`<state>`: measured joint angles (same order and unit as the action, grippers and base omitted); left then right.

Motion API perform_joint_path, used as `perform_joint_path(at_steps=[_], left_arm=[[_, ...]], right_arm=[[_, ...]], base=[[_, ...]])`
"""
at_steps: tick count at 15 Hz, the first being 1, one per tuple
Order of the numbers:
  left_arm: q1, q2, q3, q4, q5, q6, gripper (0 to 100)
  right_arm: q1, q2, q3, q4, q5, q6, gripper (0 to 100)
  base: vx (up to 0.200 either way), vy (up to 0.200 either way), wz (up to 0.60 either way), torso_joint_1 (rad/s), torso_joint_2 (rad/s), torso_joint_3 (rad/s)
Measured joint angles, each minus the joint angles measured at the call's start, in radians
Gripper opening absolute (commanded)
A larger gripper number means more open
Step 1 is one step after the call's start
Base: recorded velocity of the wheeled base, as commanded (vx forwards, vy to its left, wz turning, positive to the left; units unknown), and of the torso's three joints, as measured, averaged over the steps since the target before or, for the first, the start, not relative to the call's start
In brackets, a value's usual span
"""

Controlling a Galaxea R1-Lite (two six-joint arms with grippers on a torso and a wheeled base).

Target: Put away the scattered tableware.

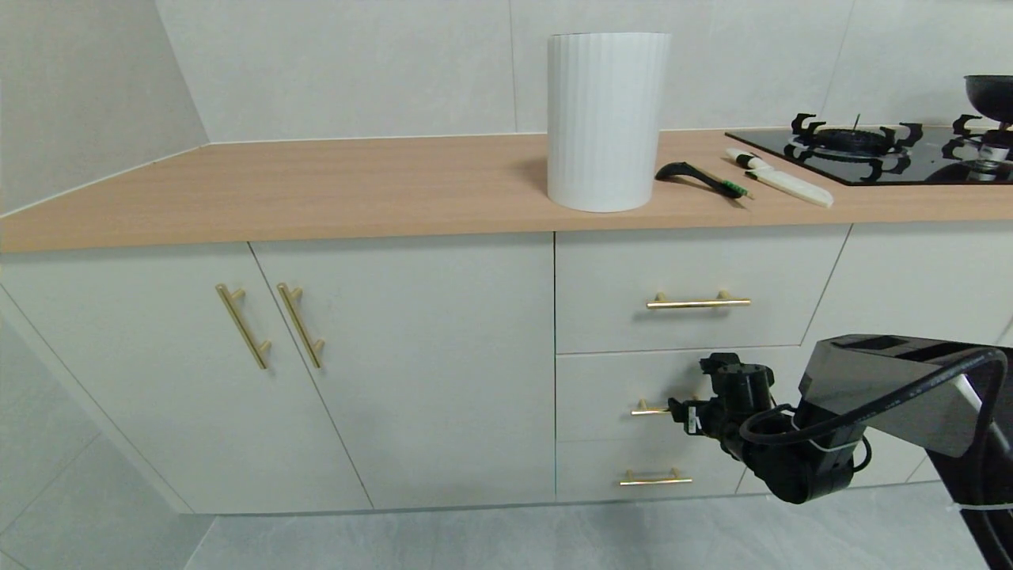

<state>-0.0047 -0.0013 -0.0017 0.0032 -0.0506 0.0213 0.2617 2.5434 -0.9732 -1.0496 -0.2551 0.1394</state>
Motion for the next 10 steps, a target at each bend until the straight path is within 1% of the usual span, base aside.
perform_joint_path(at_steps=[10], left_arm=[[0.000, 0.000, 0.000, 0.000, 0.000, 0.000, 100]], right_arm=[[0.000, -0.007, 0.016, 0.026, 0.001, -0.001, 100]], base=[[0.000, 0.000, 0.00, 0.000, 0.00, 0.000]])
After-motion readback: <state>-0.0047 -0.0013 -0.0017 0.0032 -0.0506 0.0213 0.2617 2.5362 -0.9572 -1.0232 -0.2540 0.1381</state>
